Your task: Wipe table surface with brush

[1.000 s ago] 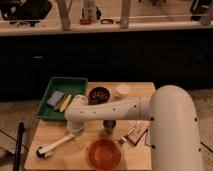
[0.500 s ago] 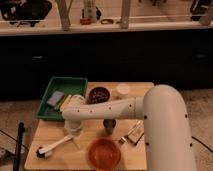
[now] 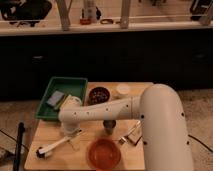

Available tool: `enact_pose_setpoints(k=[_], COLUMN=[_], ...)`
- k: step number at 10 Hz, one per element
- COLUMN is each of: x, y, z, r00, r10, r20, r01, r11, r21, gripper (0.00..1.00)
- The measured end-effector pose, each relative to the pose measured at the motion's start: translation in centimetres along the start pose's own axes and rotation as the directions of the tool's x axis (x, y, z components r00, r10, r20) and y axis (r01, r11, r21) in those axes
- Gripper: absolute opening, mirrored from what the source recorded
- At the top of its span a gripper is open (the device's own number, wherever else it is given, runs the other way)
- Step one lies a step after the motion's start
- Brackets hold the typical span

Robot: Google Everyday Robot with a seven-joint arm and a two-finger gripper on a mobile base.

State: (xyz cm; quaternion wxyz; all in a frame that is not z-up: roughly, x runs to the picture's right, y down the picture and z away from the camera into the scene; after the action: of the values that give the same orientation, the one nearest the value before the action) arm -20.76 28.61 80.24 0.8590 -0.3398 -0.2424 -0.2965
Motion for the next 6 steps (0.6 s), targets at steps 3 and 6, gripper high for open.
enact_pose_setpoints(k=[3, 6], x=[-0.57, -0.35], y=[-0.29, -0.01], z=[-0.50, -0.87], r00=[1.000, 1.000], r10=[-0.004, -0.010], r20=[0.009, 0.000], r01=[0.004, 0.010], r11=[1.000, 1.000], r21=[0.006, -0.003], gripper=[0.20, 0.00])
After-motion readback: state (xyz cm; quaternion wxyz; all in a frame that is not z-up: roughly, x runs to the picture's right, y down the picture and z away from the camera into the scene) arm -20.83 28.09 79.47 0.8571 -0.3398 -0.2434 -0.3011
